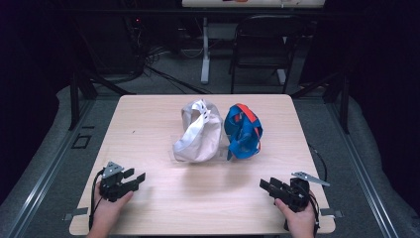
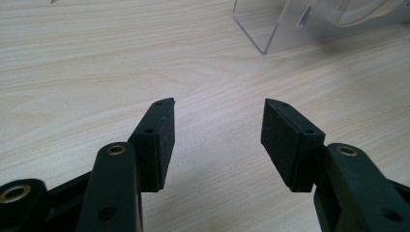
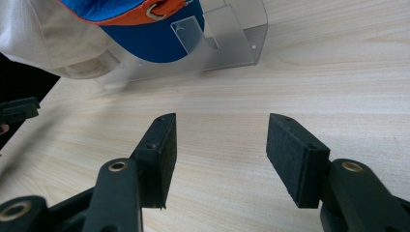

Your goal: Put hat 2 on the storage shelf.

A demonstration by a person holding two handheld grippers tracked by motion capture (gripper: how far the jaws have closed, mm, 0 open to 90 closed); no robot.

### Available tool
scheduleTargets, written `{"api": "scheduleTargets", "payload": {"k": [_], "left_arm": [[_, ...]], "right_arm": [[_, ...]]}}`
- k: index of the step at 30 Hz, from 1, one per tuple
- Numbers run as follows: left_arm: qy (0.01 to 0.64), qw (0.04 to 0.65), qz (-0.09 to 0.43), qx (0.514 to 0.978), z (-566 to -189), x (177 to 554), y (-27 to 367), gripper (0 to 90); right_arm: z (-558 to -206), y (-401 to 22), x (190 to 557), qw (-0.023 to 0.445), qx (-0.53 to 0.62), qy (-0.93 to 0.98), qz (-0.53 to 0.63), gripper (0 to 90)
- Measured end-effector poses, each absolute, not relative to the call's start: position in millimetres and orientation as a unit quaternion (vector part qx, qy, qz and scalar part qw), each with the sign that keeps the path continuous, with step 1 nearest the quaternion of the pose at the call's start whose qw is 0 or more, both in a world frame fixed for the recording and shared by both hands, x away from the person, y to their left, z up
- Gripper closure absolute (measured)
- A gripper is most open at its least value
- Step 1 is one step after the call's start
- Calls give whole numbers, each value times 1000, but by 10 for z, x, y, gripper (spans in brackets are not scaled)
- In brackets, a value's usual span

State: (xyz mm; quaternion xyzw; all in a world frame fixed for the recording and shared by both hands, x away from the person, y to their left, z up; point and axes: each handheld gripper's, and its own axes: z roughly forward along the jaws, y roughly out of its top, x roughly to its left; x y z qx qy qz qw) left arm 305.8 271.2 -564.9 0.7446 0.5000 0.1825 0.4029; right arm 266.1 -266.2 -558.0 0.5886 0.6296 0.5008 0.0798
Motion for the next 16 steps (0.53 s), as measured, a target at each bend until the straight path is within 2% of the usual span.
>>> {"api": "scheduleTargets", "payload": {"k": [16], "left_arm": [[490, 406, 178, 751, -5628, 3043, 2630, 464]], "right_arm": [[-5628, -2733, 2692, 73, 599, 618, 503, 444]]}}
